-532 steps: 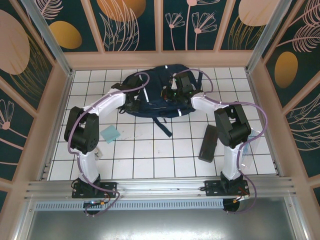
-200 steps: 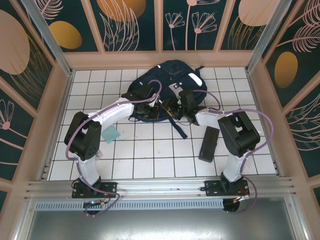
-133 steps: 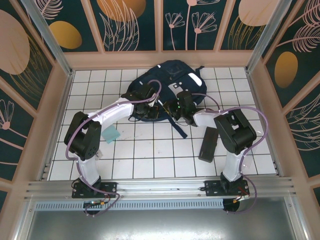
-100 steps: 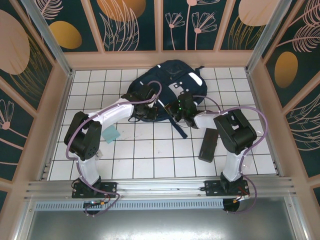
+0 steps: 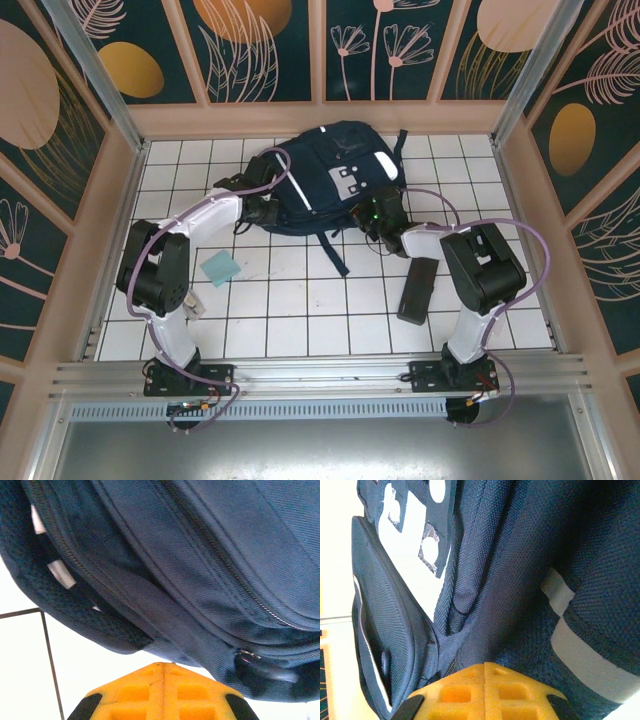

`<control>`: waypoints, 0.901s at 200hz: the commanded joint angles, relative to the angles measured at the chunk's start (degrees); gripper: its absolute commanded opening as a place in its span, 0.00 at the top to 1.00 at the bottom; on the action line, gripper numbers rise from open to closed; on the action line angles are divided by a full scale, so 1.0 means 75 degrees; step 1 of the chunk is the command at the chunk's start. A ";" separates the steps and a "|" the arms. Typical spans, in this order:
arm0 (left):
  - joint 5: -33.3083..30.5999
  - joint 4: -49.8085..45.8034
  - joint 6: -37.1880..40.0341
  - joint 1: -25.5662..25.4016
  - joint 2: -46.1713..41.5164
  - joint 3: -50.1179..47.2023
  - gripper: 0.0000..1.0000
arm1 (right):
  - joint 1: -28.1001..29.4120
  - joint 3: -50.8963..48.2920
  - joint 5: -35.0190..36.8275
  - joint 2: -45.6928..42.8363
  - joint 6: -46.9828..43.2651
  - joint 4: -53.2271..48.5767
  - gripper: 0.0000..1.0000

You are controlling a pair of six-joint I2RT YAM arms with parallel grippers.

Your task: Pack the student bag

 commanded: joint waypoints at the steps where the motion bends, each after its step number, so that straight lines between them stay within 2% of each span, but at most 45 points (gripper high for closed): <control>1: 0.0545 0.0093 -0.0031 -0.0073 -0.0127 0.0257 1.00 | -0.0017 0.0137 0.0167 -0.0287 -0.0371 -0.0161 1.00; 13: 0.1038 0.0093 -0.0193 -0.0105 -0.0174 0.0228 1.00 | 0.0008 0.0214 0.0003 -0.0281 -0.0316 -0.0221 1.00; 32: 0.1210 0.0137 -0.0345 -0.0289 -0.0335 0.0026 1.00 | 0.0047 0.0192 -0.0295 -0.0308 -0.0083 -0.0250 0.72; 52: 0.1087 0.0070 -0.0432 -0.0417 -0.0500 -0.0116 1.00 | 0.0168 0.0038 -0.0471 -0.0432 0.0046 -0.0202 0.59; 65: 0.0789 0.0004 -0.0494 -0.0457 -0.0610 -0.0138 1.00 | 0.0230 -0.0021 -0.0495 -0.0551 0.0013 -0.0302 0.56; 80: 0.0779 -0.0048 -0.0710 -0.0486 -0.0697 -0.0065 0.73 | 0.0304 -0.0077 -0.0460 -0.0746 -0.0139 -0.0460 0.53; 90: 0.1005 0.0016 -0.0868 -0.0519 -0.0713 -0.0021 0.66 | 0.0354 -0.0033 -0.0313 -0.0851 -0.0315 -0.0735 0.52; 105: 0.0961 0.0052 -0.0998 -0.0635 -0.0643 0.0104 0.61 | 0.0356 -0.0035 -0.0234 -0.0915 -0.0453 -0.0993 0.51; 129: 0.0409 -0.0103 -0.0945 -0.0802 -0.0257 0.0400 0.53 | 0.0356 -0.0175 -0.0296 -0.0944 -0.0376 -0.0862 0.49; 180: -0.0768 -0.0630 -0.0088 -0.1190 0.0424 0.0811 0.53 | 0.0337 -0.0201 -0.0544 -0.0788 -0.0305 -0.0657 0.49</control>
